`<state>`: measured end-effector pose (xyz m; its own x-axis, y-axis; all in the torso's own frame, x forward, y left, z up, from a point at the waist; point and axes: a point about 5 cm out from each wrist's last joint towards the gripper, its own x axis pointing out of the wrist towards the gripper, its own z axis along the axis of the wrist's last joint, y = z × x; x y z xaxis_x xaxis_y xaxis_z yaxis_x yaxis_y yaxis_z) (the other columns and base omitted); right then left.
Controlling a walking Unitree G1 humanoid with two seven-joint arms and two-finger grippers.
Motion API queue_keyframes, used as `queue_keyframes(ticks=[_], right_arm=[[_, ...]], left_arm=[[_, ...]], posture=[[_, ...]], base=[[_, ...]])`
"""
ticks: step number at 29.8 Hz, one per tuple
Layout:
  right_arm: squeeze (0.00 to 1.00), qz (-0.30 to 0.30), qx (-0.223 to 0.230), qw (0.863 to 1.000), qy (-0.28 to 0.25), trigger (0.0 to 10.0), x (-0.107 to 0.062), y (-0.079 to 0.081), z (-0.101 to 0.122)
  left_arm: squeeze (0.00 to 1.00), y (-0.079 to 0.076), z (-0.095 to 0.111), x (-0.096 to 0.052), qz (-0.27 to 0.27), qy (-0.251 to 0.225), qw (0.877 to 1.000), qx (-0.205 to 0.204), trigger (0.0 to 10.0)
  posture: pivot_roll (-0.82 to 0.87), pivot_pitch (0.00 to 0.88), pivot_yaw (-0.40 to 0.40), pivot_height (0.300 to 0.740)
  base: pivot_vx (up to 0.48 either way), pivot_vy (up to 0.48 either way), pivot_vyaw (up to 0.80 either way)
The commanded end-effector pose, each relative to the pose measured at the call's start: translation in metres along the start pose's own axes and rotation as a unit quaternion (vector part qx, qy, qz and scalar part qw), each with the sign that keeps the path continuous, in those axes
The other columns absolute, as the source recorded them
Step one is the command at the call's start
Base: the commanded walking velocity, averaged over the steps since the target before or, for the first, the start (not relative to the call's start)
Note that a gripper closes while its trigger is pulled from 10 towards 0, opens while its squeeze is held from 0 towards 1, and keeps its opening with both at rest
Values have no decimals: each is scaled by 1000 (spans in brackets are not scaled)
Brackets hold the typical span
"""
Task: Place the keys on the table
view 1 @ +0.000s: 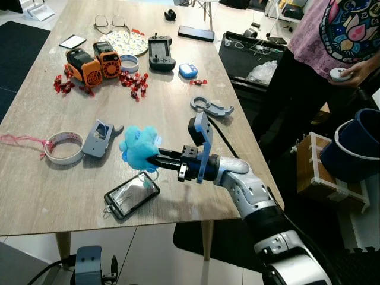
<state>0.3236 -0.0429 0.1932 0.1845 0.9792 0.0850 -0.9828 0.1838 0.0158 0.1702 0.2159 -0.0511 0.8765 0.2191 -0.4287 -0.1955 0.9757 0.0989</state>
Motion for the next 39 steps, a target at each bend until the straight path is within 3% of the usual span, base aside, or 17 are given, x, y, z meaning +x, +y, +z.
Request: queue_keyframes(ticks=[1,15,16,17,18,19,20,21,23,24,26,27,29,39], right_arm=[[0,16,14,1000,13,0,-4,7,-5],[0,32,21,998,48,0,-14,14,-8],[0,34,22,998,54,1647,-16,16,-7],[0,34,22,998,54,1647,-16,16,-7],[0,35,22,998,55,9020,-17,17,-7],[43,37,24,997,58,10000,-18,17,-6],[114,39,24,997,59,10000,-19,17,-5],[259,41,28,997,60,10000,-20,17,-5],[259,44,32,997,60,10000,-21,18,-4],[682,44,34,997,59,10000,-21,18,-3],[682,44,35,997,59,10000,-22,18,-2],[957,43,36,997,58,10000,-24,18,0],[1000,42,37,997,58,10000,-25,17,1],[1000,33,38,997,58,10000,-31,16,6]], left_arm=[[0,4,-8,-5,0,15,1000,5,10000],[0,4,-9,-6,-4,15,1000,7,10000],[0,3,-9,-6,-5,15,1000,7,10000],[0,3,-9,-6,-5,15,1000,7,10000],[0,3,-9,-6,-5,15,1000,7,10000],[0,3,-9,-6,-5,15,1000,7,10000],[0,3,-8,-6,-6,14,1000,7,10000],[0,3,-8,-6,-6,14,1000,7,10000],[0,3,-8,-5,-6,14,1000,7,10000],[0,2,-8,-5,-6,13,1000,7,10000],[0,2,-8,-5,-6,13,1000,7,10000],[0,2,-8,-5,-7,13,1000,7,10000],[0,2,-8,-5,-7,13,1000,7,10000],[0,2,-7,-5,-8,14,1000,7,10000]], posture=[[109,148,-102,740],[109,148,-99,740],[108,149,-99,740],[108,149,-99,740],[108,149,-99,740],[107,148,-99,740],[107,148,-98,740],[107,148,-98,740],[107,149,-98,740],[107,148,-98,740],[107,148,-98,740],[107,147,-96,740],[107,147,-95,740],[105,148,-93,740]], base=[[0,0,0],[0,0,0],[0,0,0],[0,0,0],[0,0,0],[0,0,0],[0,0,0],[0,0,0],[0,0,0],[0,0,0],[0,0,0],[0,0,0],[0,0,0],[0,0,0]])
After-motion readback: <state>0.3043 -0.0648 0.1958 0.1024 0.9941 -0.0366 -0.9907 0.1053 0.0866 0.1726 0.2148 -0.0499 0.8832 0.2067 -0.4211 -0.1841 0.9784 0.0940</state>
